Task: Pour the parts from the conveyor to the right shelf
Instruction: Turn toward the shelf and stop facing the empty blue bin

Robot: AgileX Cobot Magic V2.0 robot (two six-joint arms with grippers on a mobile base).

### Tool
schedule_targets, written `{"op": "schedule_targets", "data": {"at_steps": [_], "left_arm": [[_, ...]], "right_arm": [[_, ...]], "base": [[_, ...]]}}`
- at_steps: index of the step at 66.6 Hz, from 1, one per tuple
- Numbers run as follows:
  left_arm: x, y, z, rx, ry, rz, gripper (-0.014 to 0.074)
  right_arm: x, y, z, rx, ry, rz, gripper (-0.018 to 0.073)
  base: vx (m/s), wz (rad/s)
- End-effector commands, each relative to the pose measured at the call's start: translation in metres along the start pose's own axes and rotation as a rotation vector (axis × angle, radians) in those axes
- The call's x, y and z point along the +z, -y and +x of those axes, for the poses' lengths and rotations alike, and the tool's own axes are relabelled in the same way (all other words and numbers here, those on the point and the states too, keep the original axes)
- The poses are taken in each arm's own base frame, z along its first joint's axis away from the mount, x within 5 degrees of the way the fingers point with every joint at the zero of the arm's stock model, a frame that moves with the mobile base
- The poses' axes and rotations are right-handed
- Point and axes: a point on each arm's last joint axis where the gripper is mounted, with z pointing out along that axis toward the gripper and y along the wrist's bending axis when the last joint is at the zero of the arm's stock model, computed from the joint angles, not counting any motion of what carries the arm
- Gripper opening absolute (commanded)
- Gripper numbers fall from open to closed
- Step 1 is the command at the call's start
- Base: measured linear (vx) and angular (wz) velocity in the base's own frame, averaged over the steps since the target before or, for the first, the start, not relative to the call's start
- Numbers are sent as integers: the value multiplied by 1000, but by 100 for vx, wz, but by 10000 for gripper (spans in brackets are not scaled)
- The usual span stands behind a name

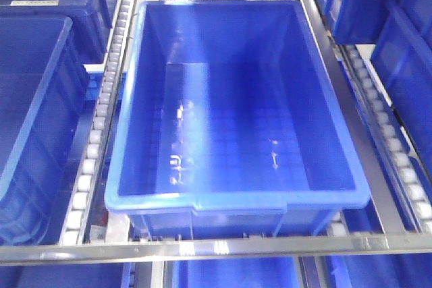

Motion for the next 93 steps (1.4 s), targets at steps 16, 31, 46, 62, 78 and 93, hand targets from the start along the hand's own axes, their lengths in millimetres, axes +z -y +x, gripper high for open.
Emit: {"op": "schedule_targets", "data": {"at_steps": [16, 31, 46, 62, 78, 93], "left_arm": [[-2, 1, -13, -14, 97, 12, -6], [-2, 1, -13, -14, 97, 12, -6], [-2, 1, -13, -14, 97, 12, -6], [-2, 1, -13, -14, 97, 12, -6], [-2, 1, -13, -14, 97, 12, -6], [-2, 1, -13, -14, 97, 12, -6]], "right_arm": [[-2, 0, -14, -5, 84, 5, -5], [-2, 0, -14, -5, 84, 5, -5], [-2, 0, -14, -5, 84, 5, -5], [-2, 0, -14, -5, 84, 5, -5], [-2, 0, -14, -5, 84, 5, -5], [-2, 0, -14, -5, 84, 5, -5]], "base": [[12, -3], [13, -5], [13, -4], [10, 4], [5, 4], [0, 0]]}}
